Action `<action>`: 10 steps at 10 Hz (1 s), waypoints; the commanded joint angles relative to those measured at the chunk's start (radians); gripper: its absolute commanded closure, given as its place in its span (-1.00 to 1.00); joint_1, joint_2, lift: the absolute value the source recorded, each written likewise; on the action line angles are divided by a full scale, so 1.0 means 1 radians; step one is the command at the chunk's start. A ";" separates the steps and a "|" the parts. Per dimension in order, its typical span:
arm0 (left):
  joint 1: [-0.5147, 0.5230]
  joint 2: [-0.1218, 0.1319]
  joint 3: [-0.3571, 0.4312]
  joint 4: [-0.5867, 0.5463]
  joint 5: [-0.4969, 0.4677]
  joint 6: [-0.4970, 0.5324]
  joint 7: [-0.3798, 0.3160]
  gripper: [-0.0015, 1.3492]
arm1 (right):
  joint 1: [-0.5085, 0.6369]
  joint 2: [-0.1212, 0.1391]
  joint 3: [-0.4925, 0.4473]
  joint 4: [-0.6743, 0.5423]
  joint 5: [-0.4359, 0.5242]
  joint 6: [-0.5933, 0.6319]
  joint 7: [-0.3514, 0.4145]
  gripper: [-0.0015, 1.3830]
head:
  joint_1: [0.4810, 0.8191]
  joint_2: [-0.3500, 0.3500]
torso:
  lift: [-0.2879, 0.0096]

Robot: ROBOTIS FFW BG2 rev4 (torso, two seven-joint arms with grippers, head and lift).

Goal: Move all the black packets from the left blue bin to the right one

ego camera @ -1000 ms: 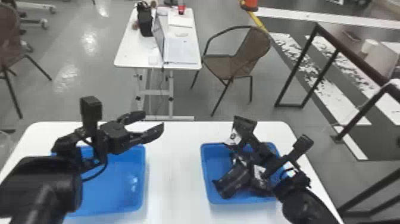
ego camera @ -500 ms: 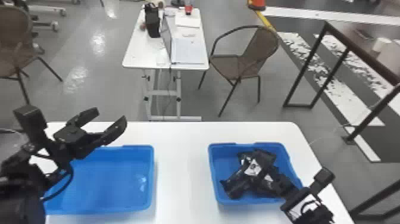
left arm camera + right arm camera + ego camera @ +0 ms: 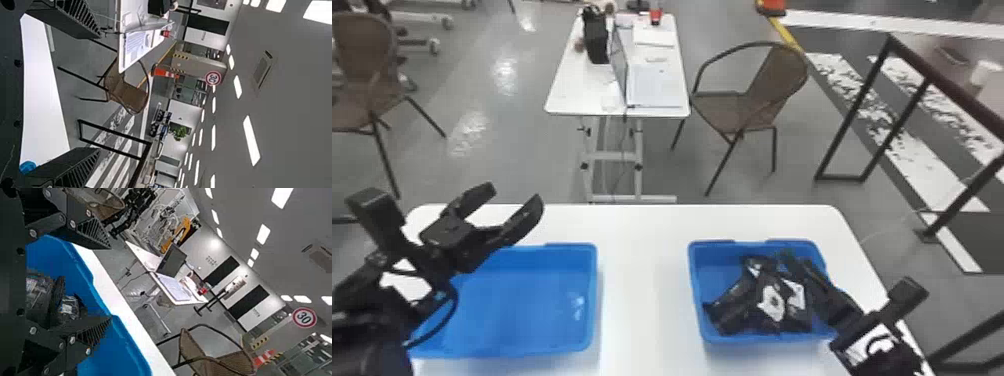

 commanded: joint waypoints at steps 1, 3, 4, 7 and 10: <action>0.031 -0.002 0.009 -0.034 -0.009 -0.033 0.000 -1.00 | 0.069 0.045 -0.075 -0.166 0.174 -0.003 0.001 -0.77 | 0.27 -0.37 | 0.94; 0.149 -0.041 0.024 -0.171 -0.090 -0.018 0.051 -1.00 | 0.219 0.091 -0.067 -0.436 0.361 -0.103 -0.011 -0.77 | 0.27 -0.39 | 0.94; 0.210 -0.050 0.032 -0.204 -0.112 -0.007 0.072 -1.00 | 0.296 0.106 -0.067 -0.562 0.449 -0.176 -0.056 -0.76 | 0.27 -0.39 | 0.94; 0.330 -0.050 -0.003 -0.224 -0.170 -0.075 0.098 -1.00 | 0.443 0.106 -0.063 -0.648 0.506 -0.330 -0.086 -0.76 | 0.27 -0.41 | 0.94; 0.382 -0.050 -0.059 -0.249 -0.159 -0.104 0.198 -0.98 | 0.527 0.106 -0.037 -0.672 0.490 -0.367 -0.138 -0.76 | 0.27 -0.48 | 0.94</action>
